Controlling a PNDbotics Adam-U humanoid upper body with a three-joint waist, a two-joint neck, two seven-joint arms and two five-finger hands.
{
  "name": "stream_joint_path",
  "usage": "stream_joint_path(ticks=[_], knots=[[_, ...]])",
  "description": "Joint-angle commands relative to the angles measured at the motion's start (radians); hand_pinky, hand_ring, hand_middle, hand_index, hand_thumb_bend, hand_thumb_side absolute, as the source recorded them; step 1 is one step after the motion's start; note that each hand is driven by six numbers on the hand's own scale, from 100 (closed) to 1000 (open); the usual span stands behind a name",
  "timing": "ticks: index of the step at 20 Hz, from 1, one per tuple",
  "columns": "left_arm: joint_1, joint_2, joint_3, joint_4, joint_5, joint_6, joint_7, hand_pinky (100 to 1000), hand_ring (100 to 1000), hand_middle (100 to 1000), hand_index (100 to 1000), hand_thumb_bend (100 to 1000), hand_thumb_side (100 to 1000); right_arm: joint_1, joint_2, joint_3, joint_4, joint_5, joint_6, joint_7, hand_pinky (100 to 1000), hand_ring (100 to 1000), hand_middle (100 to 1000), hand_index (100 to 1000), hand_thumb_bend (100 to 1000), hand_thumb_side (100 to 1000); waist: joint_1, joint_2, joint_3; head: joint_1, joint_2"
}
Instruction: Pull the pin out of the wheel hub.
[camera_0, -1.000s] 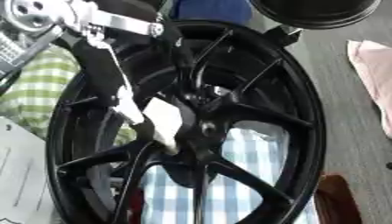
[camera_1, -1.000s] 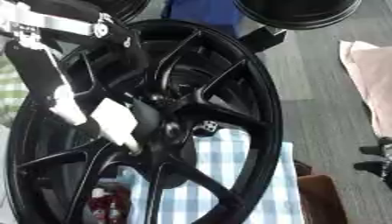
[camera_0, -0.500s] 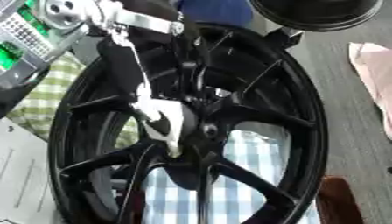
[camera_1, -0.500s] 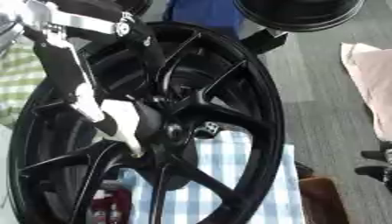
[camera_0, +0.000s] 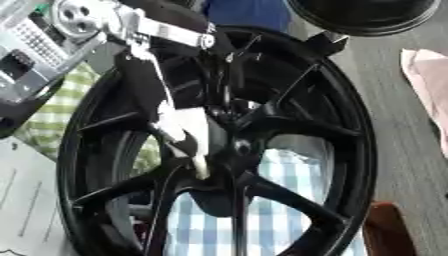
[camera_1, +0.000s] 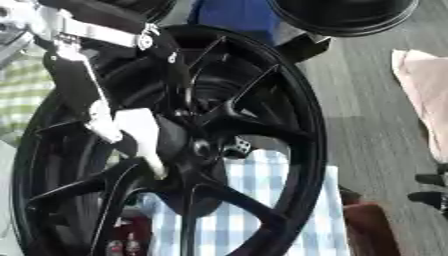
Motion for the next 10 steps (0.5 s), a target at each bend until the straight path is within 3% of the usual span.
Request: stream_joint_path(ticks=[1,10], knots=[[-0.008,0.047,0.007,-0.012,-0.020,-0.004,0.001,811,763,721,827,656,275,0.004,-0.007,-0.005,-0.019,0.009,0.001,-0.001,810,582,686,617,100,864,0.007,-0.103,0.001,0.001,-0.014],[-0.002,0.069,-0.005,-0.055,-0.058,0.005,0.001,772,682,579,731,668,330,0.003,-0.009,-0.006,-0.019,0.009,0.002,-0.002,811,582,686,617,100,864,0.007,-0.104,0.003,0.006,-0.014]])
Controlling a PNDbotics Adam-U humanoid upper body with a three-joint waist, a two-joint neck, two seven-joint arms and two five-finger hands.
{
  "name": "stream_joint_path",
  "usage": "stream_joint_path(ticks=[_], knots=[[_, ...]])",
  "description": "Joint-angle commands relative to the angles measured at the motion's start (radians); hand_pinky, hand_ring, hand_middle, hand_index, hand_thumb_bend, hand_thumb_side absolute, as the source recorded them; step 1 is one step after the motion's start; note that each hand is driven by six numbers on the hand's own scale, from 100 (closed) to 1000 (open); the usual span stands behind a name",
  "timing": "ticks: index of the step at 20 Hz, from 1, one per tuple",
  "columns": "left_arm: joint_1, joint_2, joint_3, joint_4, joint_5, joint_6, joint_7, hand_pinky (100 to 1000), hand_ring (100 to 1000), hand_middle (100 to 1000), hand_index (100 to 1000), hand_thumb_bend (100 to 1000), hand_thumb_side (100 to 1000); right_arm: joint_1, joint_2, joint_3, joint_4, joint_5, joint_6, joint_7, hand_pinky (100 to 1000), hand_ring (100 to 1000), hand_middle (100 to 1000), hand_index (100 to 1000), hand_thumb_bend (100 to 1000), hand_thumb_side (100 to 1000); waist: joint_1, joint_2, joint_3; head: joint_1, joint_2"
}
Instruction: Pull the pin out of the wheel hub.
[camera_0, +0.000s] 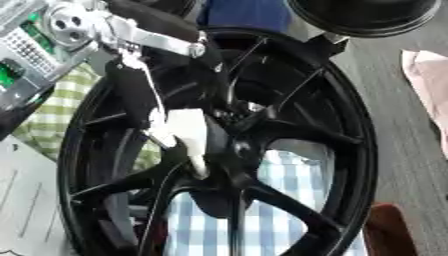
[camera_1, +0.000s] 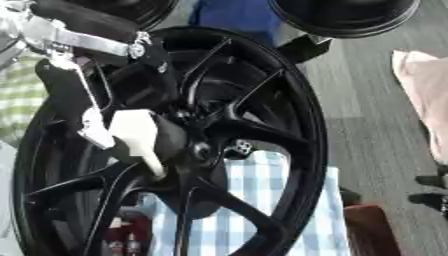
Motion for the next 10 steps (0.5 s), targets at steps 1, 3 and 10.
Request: stream_joint_path(ticks=[1,3,10], knots=[[-0.013,0.033,0.005,-0.020,-0.016,0.006,0.001,769,677,570,722,666,330,0.003,-0.009,-0.005,-0.019,0.009,0.002,-0.002,811,582,686,617,100,864,0.007,-0.104,0.001,0.005,-0.011],[-0.013,0.033,0.002,-0.022,-0.017,0.011,0.001,765,667,554,707,635,317,0.003,-0.008,-0.005,-0.019,0.009,0.002,-0.001,811,582,686,617,100,864,0.008,-0.105,0.001,0.007,-0.012],[-0.011,0.035,-0.002,-0.029,0.008,0.034,0.001,726,588,443,577,475,200,0.003,-0.007,-0.006,-0.019,0.008,0.003,-0.003,811,582,686,618,100,865,0.009,-0.105,0.000,0.009,-0.013]])
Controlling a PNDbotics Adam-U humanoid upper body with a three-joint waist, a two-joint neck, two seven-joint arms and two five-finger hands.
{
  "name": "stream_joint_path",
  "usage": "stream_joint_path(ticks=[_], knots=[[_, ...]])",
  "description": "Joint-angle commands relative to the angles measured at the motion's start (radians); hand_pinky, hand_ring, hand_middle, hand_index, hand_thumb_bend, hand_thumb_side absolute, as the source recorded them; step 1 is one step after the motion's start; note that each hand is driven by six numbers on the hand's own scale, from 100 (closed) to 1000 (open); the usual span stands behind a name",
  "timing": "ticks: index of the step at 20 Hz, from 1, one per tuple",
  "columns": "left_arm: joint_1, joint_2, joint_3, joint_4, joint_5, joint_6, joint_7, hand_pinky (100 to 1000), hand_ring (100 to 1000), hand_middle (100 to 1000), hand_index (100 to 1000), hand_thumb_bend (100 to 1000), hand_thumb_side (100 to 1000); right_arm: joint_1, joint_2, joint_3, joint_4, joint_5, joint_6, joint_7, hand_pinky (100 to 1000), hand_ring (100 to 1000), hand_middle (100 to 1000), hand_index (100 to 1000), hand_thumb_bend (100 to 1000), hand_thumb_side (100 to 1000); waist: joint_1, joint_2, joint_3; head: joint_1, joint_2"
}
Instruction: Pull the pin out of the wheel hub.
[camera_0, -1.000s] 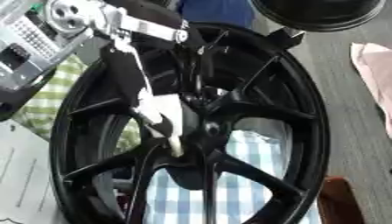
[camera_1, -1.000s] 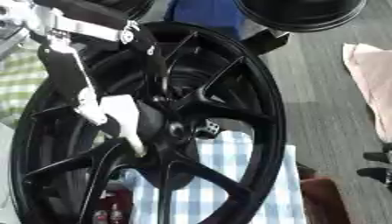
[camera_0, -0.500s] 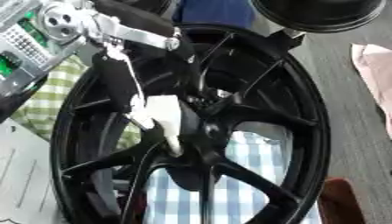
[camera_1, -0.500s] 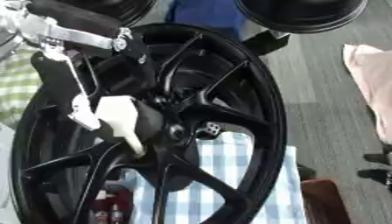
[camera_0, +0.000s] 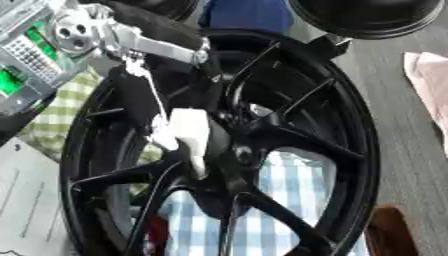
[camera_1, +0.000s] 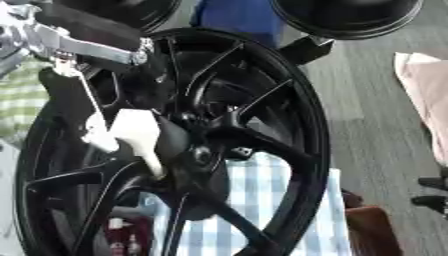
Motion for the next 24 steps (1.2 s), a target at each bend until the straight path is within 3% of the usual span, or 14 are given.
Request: stream_joint_path(ticks=[1,3,9,14,24], knots=[[-0.012,0.037,0.011,-0.012,0.010,0.016,0.003,724,583,435,567,465,193,0.003,-0.007,-0.006,-0.019,0.008,0.002,-0.002,811,582,686,618,100,864,0.009,-0.105,0.000,0.003,-0.009],[-0.011,0.040,0.010,-0.019,0.020,0.023,0.003,712,566,398,526,422,158,0.003,-0.007,-0.007,-0.019,0.008,0.003,-0.003,811,582,686,618,100,864,0.009,-0.105,0.000,0.003,-0.009],[-0.002,0.063,0.014,-0.061,0.043,0.042,0.003,695,535,331,448,403,100,0.004,-0.006,-0.008,-0.019,0.008,0.005,-0.006,811,581,686,617,100,864,0.010,-0.107,0.001,0.005,-0.006],[0.007,0.083,0.039,-0.094,0.056,0.062,0.003,686,509,271,378,432,100,0.003,-0.006,-0.008,-0.019,0.006,0.004,-0.005,812,581,686,617,100,863,0.012,-0.110,0.001,0.005,-0.007],[0.011,0.097,0.098,-0.124,0.090,0.102,0.003,663,479,234,338,495,100,0.003,-0.004,-0.010,-0.019,0.003,0.005,-0.006,812,581,686,617,100,863,0.016,-0.115,-0.001,0.005,-0.007]])
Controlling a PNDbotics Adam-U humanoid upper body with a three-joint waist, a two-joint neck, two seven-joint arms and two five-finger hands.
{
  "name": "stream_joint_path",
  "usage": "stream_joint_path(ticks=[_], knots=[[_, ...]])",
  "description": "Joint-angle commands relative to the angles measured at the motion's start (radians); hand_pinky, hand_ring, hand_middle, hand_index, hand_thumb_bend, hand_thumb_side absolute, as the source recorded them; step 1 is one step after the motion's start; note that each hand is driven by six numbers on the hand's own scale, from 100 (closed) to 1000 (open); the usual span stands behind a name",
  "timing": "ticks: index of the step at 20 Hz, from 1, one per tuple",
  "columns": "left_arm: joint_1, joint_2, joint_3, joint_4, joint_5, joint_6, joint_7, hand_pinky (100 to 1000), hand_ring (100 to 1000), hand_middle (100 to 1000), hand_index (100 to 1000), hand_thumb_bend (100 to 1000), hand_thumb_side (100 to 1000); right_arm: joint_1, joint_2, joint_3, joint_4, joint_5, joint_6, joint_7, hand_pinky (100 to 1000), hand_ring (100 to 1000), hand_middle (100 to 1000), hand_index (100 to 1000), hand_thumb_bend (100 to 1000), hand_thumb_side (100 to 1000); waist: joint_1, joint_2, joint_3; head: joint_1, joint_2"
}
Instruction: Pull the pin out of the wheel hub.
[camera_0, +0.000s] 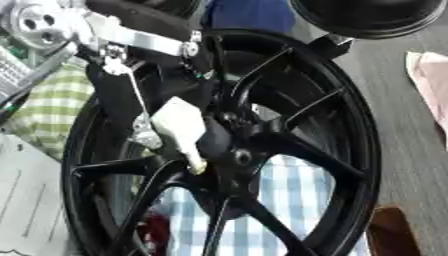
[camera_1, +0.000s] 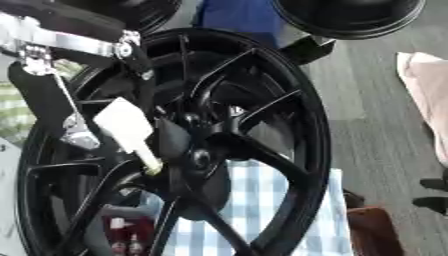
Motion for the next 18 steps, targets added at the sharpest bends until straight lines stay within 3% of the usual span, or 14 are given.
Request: stream_joint_path(ticks=[1,10,18], knots=[[-0.013,0.036,0.043,-0.019,0.013,0.011,0.000,663,477,233,336,491,100,0.003,-0.007,-0.009,-0.019,0.003,0.001,-0.002,812,581,686,618,100,863,0.008,-0.115,0.000,0.003,-0.008],[-0.032,0.038,0.180,-0.010,-0.050,-0.009,0.018,662,479,235,338,490,100,0.002,-0.008,-0.010,-0.019,0.003,0.001,-0.001,812,580,686,617,100,862,0.006,-0.119,0.004,0.002,-0.012],[-0.013,0.070,0.345,0.129,-0.112,-0.021,0.209,667,469,224,326,455,100,0.005,-0.011,-0.015,-0.019,0.005,-0.004,-0.006,813,580,685,617,100,859,0.001,-0.121,0.016,-0.005,0.004]])
